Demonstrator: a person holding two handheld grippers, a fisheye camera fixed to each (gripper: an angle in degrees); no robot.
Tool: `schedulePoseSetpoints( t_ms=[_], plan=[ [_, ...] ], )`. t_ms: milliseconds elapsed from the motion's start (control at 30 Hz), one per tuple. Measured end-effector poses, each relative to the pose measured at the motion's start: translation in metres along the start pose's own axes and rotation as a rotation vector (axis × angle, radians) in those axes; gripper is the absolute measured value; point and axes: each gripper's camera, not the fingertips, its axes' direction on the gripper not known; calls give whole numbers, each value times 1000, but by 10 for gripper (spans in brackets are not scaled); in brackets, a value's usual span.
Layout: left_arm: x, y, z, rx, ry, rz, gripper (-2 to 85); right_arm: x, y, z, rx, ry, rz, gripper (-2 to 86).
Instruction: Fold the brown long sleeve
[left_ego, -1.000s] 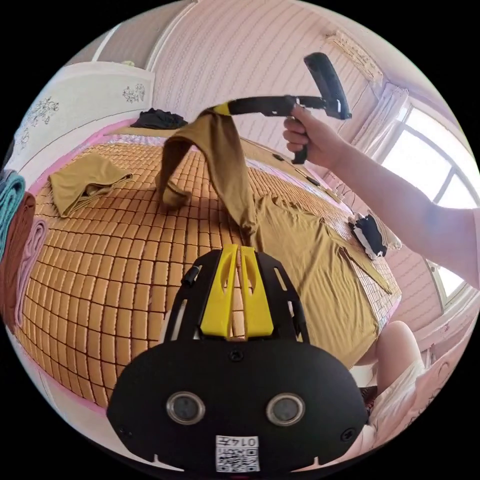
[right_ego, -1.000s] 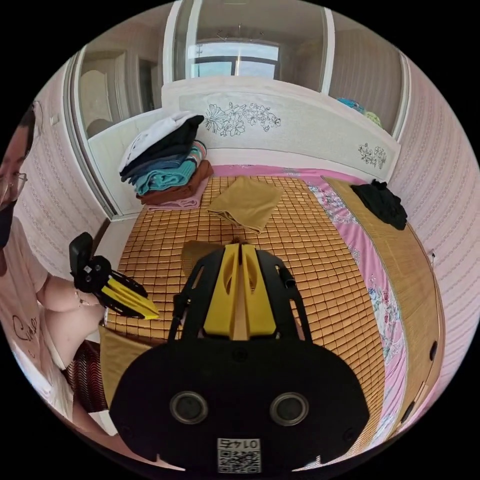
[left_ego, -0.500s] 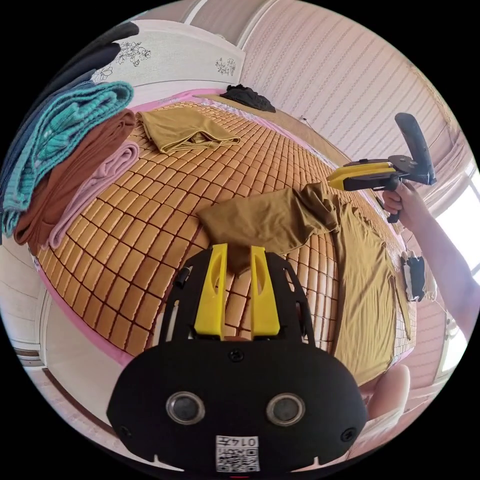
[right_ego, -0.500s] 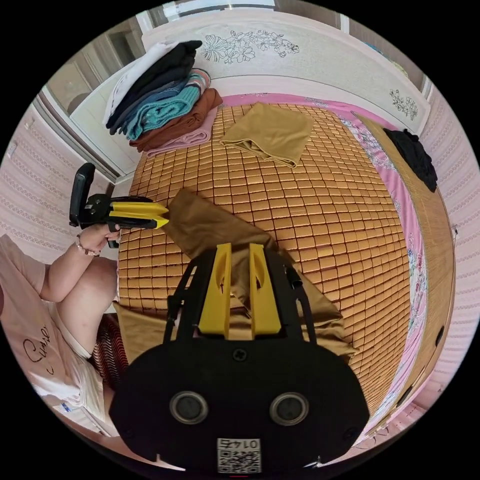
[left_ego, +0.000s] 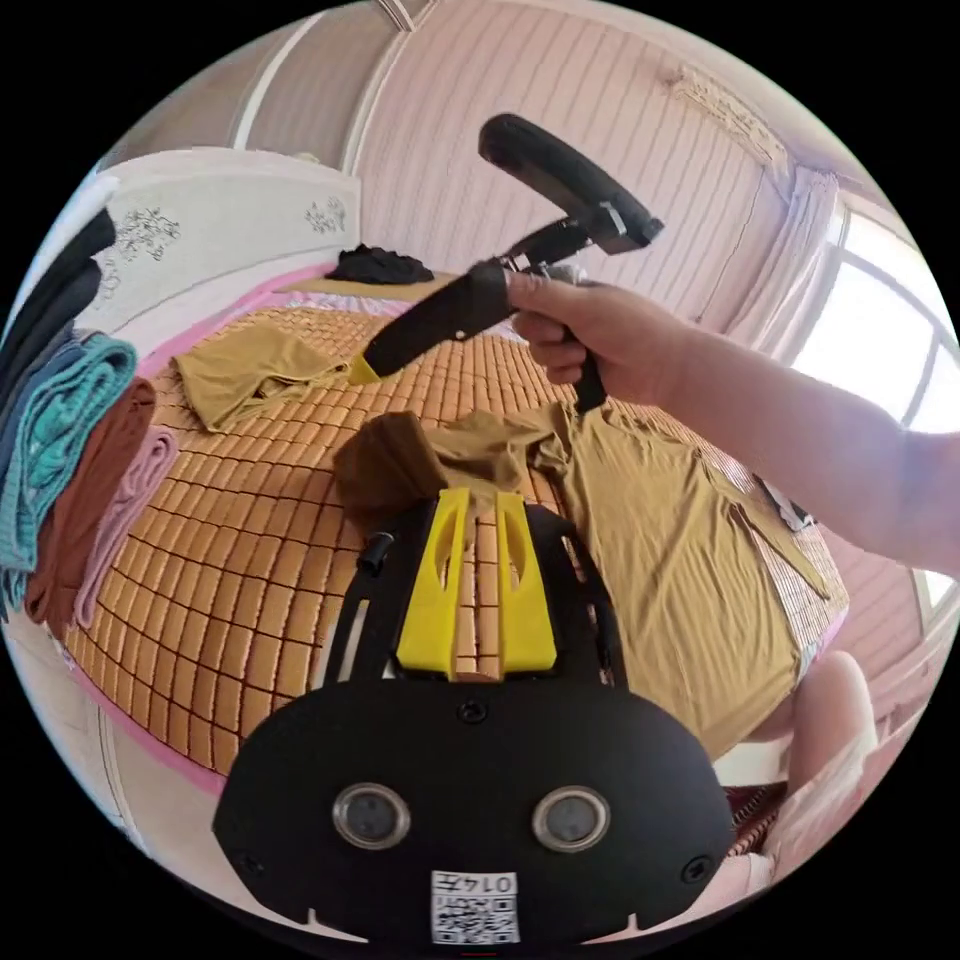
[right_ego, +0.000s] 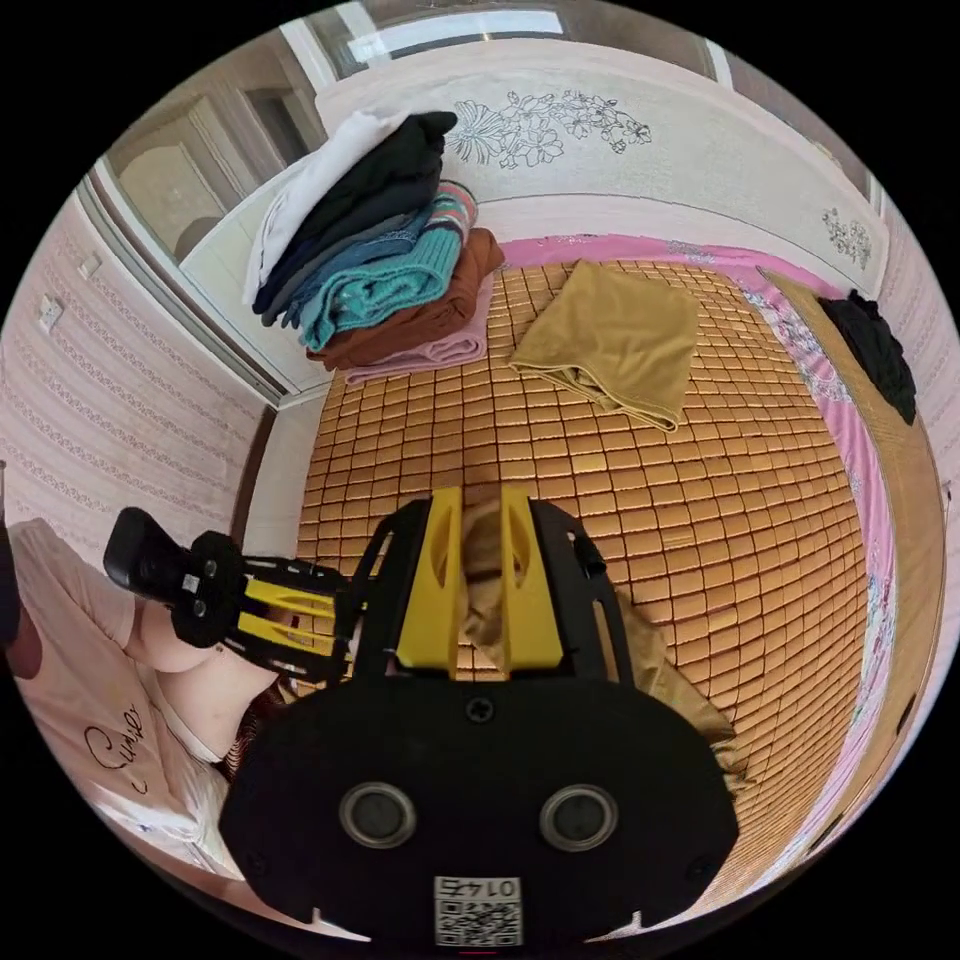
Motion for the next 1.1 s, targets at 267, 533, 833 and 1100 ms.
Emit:
schedulePoseSetpoints(
  t_ms=[267,533,833,1100],
  plan=[
    [-37,17,-9,-31,84,-108,62,-17,5,15,-162,126,-50,76],
    [-57,19,-6,-54,110,-185,64,-40,-5,83,-332,290,-89,86],
    [-55,11,-6,-24,146,-178,68,7,15,38,-214,320,170,85],
    [-66,13,-6,-15,124,-229,80,9,0,94,-294,242,182,69]
  ],
)
